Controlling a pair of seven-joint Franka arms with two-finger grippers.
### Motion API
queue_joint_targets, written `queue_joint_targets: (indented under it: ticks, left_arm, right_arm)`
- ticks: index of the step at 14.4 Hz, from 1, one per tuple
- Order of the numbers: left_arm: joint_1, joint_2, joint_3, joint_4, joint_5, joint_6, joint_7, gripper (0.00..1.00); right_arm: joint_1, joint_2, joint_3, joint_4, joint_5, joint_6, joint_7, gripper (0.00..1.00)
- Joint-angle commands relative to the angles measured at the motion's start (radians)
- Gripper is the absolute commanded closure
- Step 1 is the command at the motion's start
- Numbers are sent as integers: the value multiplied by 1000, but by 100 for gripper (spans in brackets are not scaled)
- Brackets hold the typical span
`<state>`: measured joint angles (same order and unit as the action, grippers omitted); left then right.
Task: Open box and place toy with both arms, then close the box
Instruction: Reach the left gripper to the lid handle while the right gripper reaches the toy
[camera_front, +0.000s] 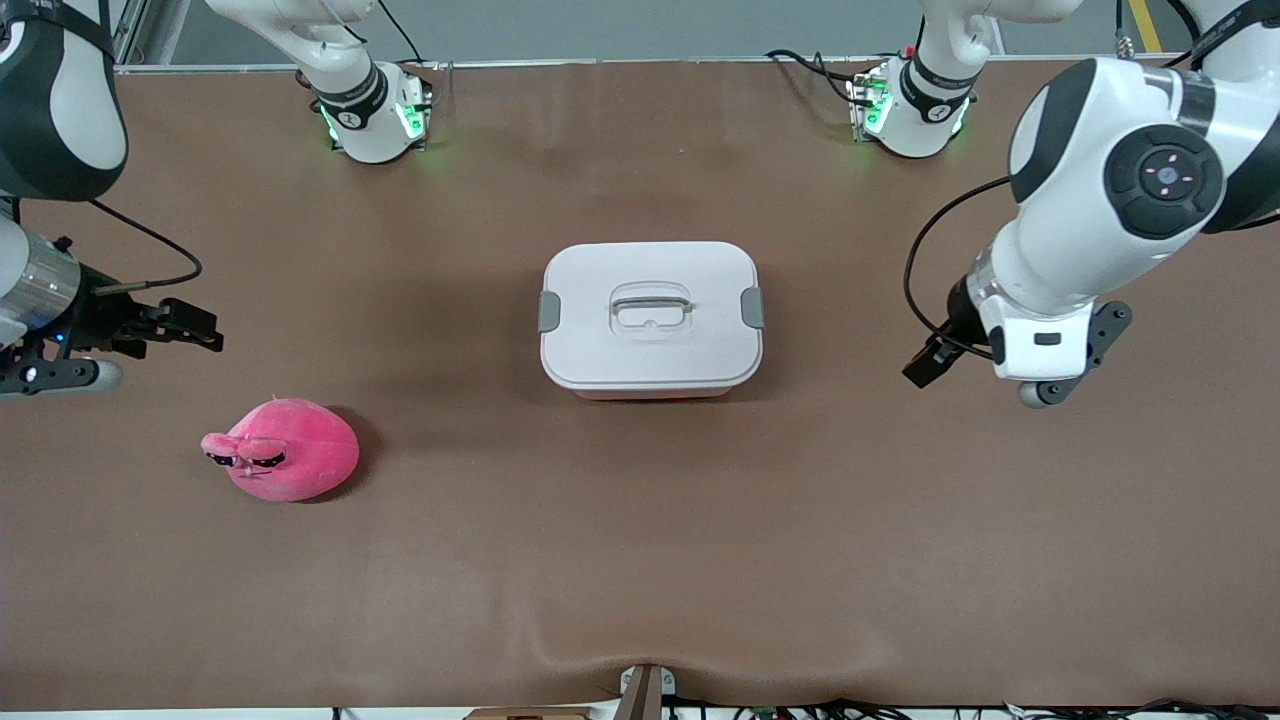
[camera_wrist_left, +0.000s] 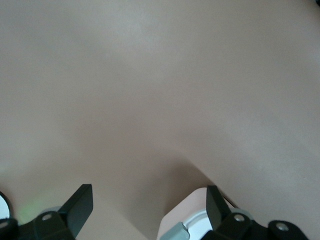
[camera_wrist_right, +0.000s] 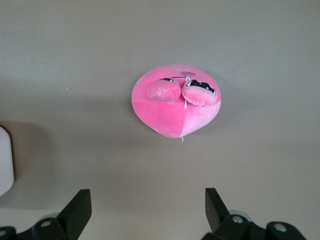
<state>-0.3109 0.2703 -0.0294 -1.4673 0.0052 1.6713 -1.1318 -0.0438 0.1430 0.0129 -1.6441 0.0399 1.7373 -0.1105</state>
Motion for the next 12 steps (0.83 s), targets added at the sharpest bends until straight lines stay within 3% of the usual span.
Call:
queue_joint_targets:
  ticks: [1, 6, 12]
  left_arm:
    - [-39, 23, 5, 27, -1, 18, -90, 0]
    - [-99, 52, 2, 27, -30, 68, -294, 0]
    - [-178, 79, -4, 27, -45, 71, -498, 0]
  right_arm:
    - [-13, 6, 7, 9, 6, 7, -23, 0]
    - [-4, 104, 7, 20, 9, 71, -23, 0]
    - [-4, 144, 6, 20, 2, 105, -54, 0]
